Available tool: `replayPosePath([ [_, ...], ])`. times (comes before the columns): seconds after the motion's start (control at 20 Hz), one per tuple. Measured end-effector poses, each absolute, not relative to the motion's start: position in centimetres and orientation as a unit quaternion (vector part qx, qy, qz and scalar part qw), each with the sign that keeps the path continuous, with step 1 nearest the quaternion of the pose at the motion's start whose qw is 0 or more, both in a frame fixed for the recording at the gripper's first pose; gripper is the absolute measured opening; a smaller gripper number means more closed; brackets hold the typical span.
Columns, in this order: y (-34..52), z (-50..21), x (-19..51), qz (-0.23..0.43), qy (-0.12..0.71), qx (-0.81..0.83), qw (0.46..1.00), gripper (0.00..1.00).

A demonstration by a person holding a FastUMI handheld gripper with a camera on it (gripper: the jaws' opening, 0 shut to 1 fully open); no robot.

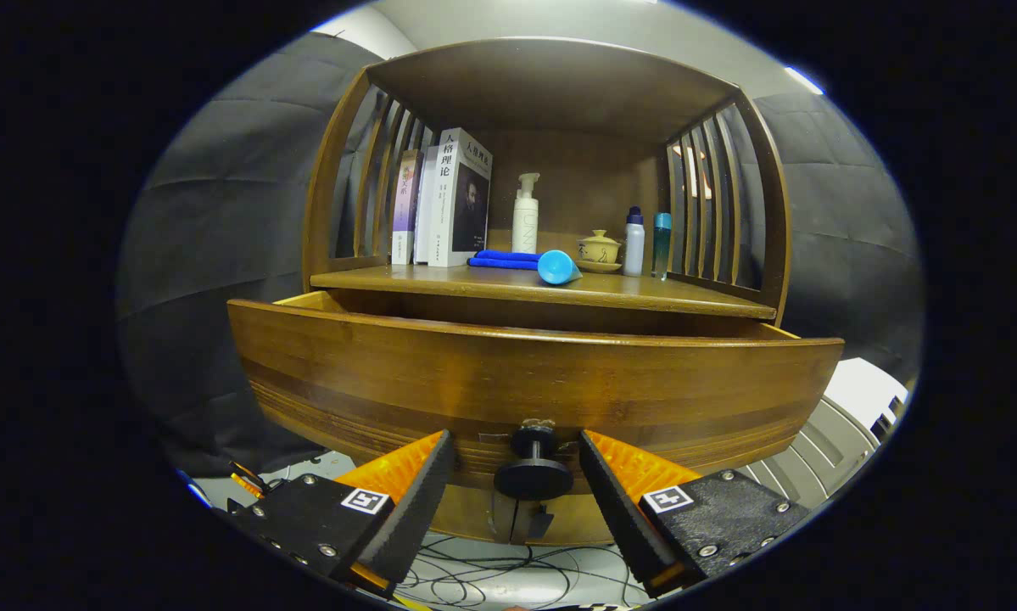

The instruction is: Pull open the drawer, take out the items inside it, and place them on the countertop above the cabinet.

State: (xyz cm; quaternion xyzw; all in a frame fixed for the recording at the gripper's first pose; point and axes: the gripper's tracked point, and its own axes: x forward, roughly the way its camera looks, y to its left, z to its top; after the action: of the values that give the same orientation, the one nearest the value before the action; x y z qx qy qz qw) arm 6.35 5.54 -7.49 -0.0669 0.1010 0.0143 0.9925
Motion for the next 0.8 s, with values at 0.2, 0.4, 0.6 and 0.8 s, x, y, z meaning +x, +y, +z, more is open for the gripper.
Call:
replayPosePath([
  [0.2,5.5,-7.6,7.5,0.008,0.099,-0.076,0.992,0.93],
  [0.4,5.4,-7.5,9.2,0.007,0.103,-0.068,0.992,0.94],
  [0.6,5.3,-7.6,10.7,0.006,0.099,-0.087,0.991,0.94],
  [0.8,5.3,-7.8,12.0,-0.002,0.098,-0.107,0.989,0.94],
])
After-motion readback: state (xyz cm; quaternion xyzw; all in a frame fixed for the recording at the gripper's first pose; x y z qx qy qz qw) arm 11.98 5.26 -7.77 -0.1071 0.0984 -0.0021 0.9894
